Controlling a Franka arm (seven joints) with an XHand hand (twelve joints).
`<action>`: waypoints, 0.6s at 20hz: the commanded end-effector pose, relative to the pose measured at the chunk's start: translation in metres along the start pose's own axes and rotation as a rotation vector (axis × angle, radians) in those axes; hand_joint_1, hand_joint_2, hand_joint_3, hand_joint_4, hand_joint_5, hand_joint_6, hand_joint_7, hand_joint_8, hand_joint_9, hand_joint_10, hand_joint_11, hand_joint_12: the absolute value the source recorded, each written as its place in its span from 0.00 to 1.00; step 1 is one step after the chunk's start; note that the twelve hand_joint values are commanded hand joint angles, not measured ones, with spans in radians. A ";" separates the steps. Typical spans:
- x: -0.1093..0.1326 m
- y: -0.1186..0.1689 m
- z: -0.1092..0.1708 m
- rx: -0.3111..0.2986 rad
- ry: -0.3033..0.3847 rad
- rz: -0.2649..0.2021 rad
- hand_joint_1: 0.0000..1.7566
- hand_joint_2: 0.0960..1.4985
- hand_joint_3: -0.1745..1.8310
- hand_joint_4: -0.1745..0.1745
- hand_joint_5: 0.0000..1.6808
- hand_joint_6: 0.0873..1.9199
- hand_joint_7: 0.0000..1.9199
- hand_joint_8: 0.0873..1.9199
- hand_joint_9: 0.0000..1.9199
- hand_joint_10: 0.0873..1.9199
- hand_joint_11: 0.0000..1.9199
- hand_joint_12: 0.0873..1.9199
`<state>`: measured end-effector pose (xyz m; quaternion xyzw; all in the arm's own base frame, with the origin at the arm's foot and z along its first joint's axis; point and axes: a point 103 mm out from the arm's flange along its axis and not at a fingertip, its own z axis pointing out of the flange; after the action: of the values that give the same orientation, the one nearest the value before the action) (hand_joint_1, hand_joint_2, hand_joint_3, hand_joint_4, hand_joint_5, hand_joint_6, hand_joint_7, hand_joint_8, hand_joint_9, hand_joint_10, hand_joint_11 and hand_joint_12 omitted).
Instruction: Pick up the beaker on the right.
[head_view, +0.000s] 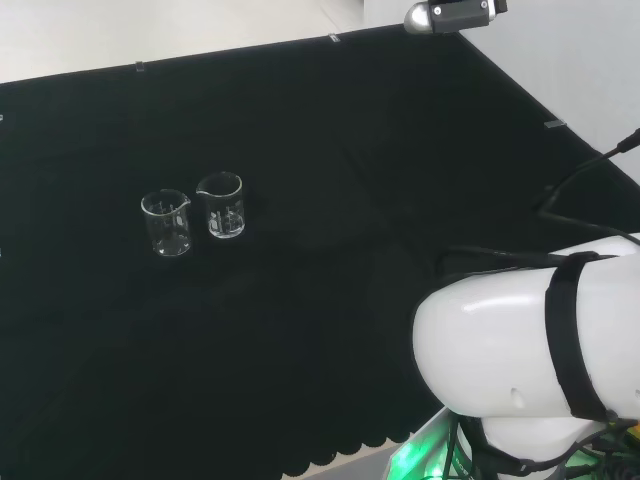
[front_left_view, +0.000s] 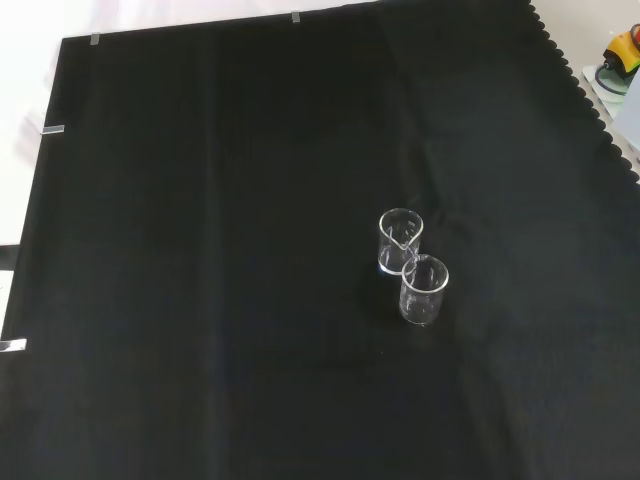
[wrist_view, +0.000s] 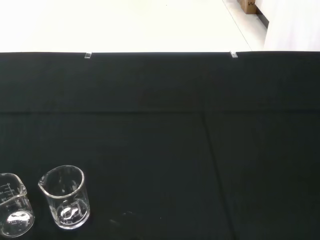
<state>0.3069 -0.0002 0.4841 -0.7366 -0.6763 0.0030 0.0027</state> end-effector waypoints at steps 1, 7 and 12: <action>0.005 -0.001 0.001 -0.006 -0.005 0.003 0.08 0.67 0.50 0.46 0.09 0.07 0.05 0.24 0.07 0.29 0.00 0.45; 0.012 -0.001 0.005 0.000 0.021 0.028 0.05 0.71 0.47 0.46 0.12 0.00 0.06 0.22 0.07 0.28 0.00 0.45; 0.017 0.000 0.009 0.007 0.017 0.046 0.05 0.71 0.47 0.45 0.12 0.00 0.06 0.22 0.07 0.28 0.00 0.45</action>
<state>0.3068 0.0138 0.4796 -0.7455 -0.6665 -0.0006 0.0047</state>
